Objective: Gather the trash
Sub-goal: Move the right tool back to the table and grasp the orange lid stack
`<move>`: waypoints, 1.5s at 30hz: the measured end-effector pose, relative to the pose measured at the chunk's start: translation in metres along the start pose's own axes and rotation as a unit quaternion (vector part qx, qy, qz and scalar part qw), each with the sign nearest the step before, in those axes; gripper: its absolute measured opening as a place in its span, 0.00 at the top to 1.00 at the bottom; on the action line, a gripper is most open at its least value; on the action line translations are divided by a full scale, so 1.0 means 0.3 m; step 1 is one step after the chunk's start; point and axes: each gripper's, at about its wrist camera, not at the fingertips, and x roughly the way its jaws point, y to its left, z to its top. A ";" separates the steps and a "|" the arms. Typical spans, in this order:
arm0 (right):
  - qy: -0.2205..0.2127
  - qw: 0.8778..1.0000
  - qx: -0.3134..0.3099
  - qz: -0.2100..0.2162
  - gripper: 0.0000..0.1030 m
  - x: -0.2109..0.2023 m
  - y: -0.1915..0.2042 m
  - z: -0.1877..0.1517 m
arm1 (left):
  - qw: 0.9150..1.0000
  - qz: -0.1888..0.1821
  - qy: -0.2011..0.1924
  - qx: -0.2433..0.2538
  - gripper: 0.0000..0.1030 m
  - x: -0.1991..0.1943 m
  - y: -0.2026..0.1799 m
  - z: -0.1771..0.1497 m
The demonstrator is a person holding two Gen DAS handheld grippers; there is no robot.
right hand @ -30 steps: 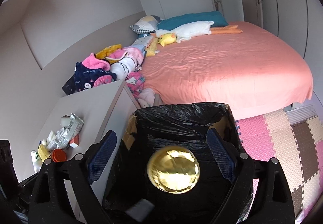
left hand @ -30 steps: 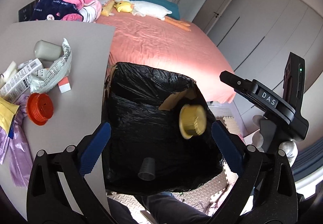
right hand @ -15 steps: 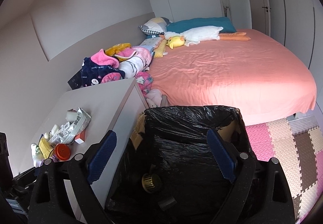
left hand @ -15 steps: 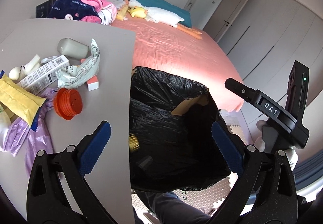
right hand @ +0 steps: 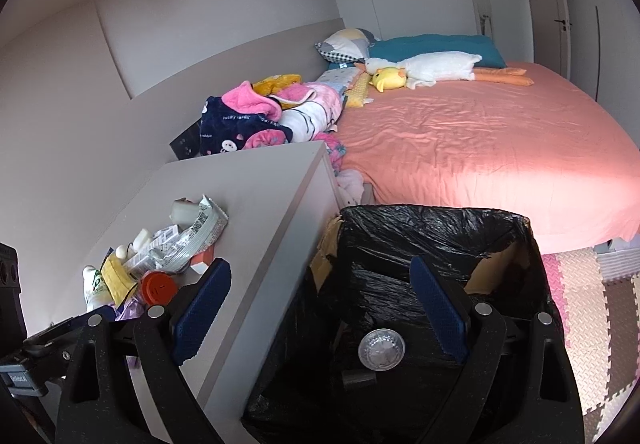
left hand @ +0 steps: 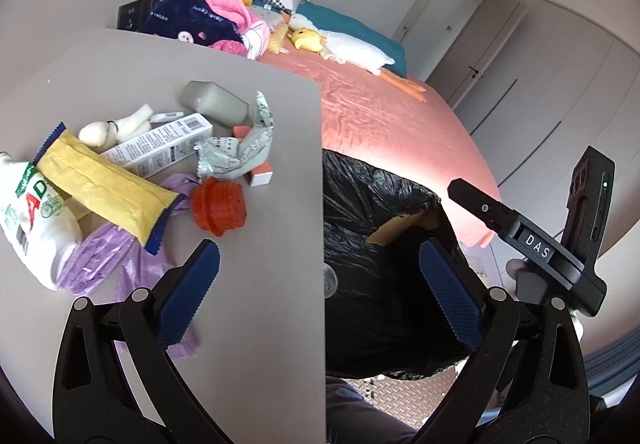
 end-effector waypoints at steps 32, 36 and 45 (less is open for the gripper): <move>0.074 0.984 -0.128 0.098 0.12 0.210 0.382 -0.085 | 0.988 0.128 -0.034 -0.082 0.06 -0.142 0.340 -0.016; 0.088 0.980 -0.143 0.104 0.12 0.253 0.428 -0.098 | 0.985 0.143 -0.037 -0.089 0.06 -0.153 0.373 -0.017; 0.121 0.976 -0.148 0.103 0.24 0.364 0.480 -0.111 | 0.978 0.173 -0.031 -0.111 0.06 -0.147 0.450 -0.017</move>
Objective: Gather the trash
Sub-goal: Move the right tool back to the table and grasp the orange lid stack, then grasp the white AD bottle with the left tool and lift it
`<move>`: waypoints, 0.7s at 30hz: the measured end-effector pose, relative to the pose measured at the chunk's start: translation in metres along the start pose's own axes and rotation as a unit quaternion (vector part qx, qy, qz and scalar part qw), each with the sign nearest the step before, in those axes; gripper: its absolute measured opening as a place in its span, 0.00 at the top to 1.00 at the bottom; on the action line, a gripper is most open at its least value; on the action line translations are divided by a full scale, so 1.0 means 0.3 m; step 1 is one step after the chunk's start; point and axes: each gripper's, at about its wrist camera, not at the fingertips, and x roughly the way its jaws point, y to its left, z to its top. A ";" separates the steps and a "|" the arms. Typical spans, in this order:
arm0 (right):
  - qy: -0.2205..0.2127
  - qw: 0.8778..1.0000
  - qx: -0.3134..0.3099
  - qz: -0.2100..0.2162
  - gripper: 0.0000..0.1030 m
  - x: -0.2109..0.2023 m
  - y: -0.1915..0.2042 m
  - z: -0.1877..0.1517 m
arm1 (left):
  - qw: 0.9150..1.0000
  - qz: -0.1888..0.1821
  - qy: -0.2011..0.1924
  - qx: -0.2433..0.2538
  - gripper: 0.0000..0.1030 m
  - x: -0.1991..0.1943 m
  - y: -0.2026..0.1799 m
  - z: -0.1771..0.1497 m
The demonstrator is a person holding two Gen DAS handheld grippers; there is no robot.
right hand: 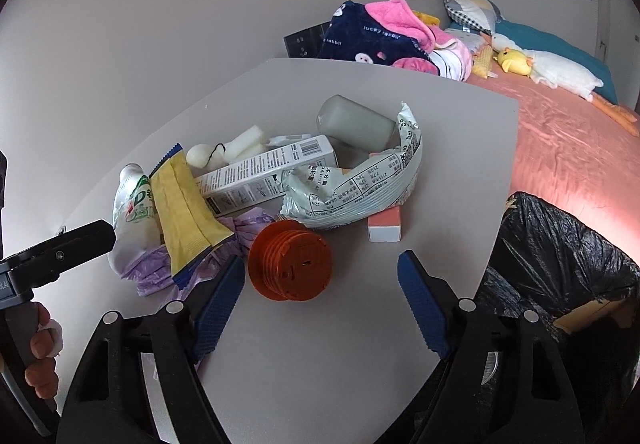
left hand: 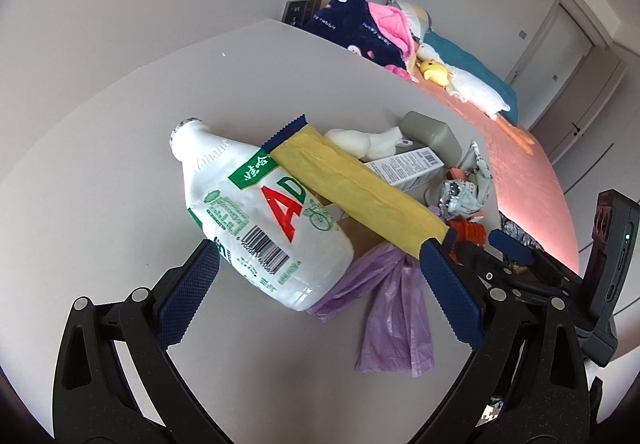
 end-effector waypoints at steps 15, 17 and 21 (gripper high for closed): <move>0.007 1.000 -0.004 0.015 0.54 0.040 0.023 0.011 | 0.996 0.070 0.021 -0.051 0.06 0.113 0.081 0.056; 0.007 1.000 -0.003 0.018 0.54 0.038 0.021 0.009 | 0.995 0.079 0.021 -0.062 0.06 0.122 0.092 0.065; 0.007 1.000 0.000 0.020 0.54 0.037 0.022 0.009 | 0.992 0.100 0.032 -0.074 0.06 0.146 0.105 0.080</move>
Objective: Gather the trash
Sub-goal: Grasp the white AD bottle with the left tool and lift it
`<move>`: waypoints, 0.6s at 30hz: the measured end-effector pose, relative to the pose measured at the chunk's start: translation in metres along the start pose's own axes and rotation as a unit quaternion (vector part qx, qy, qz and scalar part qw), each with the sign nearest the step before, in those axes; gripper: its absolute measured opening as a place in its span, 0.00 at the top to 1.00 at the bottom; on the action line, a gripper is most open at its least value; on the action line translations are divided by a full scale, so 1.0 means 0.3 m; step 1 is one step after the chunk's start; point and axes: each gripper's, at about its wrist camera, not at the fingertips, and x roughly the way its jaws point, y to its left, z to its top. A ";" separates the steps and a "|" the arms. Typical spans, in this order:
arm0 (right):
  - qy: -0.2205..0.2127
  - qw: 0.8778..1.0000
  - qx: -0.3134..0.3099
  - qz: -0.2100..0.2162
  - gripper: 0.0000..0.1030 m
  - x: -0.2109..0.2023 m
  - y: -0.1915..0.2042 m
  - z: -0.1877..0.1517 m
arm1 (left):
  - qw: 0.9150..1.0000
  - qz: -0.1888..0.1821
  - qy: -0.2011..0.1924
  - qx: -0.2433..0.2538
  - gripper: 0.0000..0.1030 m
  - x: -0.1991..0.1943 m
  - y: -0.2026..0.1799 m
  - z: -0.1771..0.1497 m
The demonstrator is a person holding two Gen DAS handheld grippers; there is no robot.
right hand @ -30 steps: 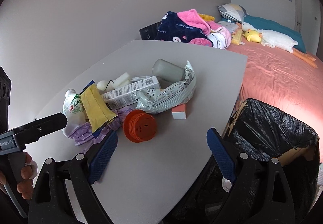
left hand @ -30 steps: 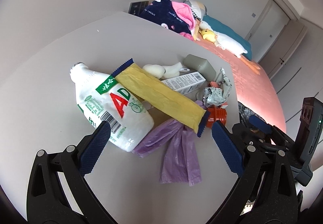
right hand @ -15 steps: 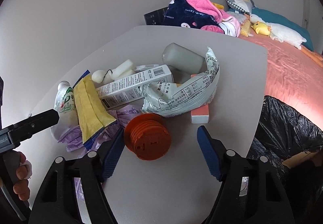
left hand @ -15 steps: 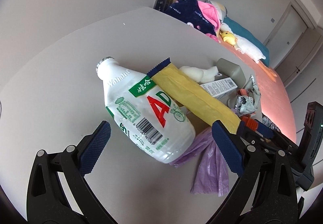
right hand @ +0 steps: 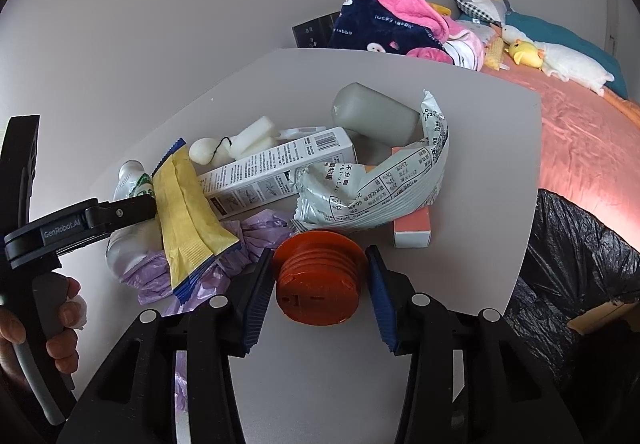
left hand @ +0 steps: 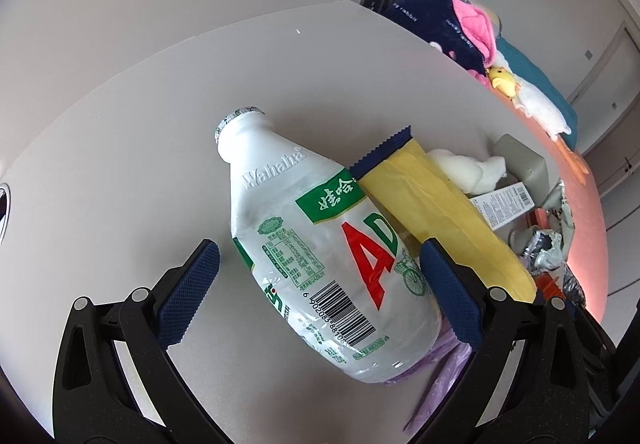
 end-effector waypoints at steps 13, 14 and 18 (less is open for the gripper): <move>-0.001 1.000 0.002 0.007 0.54 -0.007 0.015 -0.011 | 1.000 0.010 -0.016 -0.009 0.37 -0.004 0.036 0.022; -0.001 1.000 0.003 0.008 0.54 -0.006 0.012 -0.012 | 1.000 0.004 -0.019 -0.014 0.38 -0.013 0.048 0.016; -0.003 1.000 0.013 0.014 0.54 -0.006 0.004 -0.013 | 1.000 -0.010 -0.020 -0.022 0.39 -0.031 0.076 0.003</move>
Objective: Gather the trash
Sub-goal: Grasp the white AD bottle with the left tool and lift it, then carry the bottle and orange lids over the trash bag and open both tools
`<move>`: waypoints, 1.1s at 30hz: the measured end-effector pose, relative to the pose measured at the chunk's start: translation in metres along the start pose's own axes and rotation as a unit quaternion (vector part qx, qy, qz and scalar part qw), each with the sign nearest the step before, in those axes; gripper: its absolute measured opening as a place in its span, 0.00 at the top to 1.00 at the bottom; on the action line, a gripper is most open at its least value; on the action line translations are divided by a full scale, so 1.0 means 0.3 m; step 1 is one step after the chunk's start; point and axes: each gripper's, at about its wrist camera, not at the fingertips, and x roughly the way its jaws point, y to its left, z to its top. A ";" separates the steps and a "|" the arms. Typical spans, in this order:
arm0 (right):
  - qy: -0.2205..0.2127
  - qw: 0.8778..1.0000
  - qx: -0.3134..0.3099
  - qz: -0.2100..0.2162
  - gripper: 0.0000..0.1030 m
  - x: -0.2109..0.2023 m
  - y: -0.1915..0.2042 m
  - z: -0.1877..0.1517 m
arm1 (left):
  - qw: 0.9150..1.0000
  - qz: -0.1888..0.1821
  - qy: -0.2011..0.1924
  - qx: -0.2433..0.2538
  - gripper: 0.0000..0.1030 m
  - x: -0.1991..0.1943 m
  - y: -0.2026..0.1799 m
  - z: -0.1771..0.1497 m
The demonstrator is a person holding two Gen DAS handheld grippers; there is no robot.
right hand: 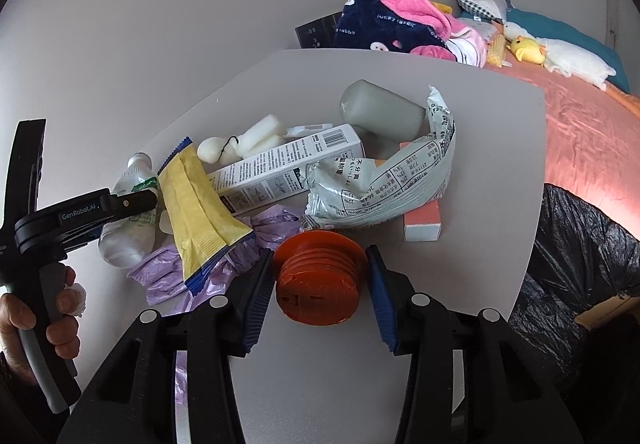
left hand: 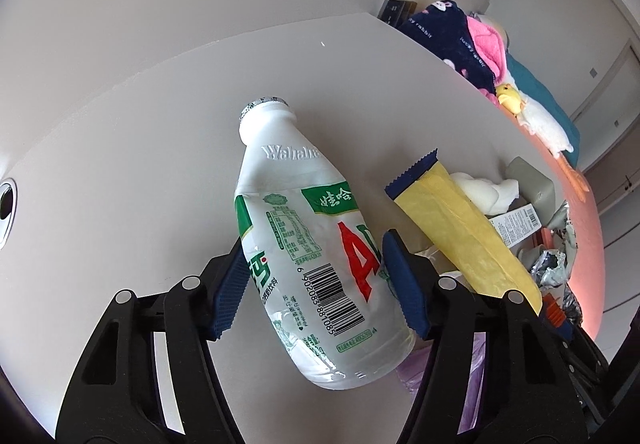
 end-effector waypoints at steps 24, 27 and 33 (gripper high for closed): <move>-0.039 0.999 0.020 -0.012 0.54 -0.183 -0.054 -0.029 | 0.993 -0.096 -0.046 0.045 0.39 -0.223 -0.123 -0.048; -0.048 0.998 0.024 -0.016 0.54 -0.221 -0.068 -0.033 | 0.991 -0.112 -0.046 0.056 0.39 -0.242 -0.153 -0.065; -0.066 0.997 0.034 -0.026 0.54 -0.296 -0.117 -0.039 | 0.987 -0.135 -0.043 0.080 0.39 -0.256 -0.234 -0.096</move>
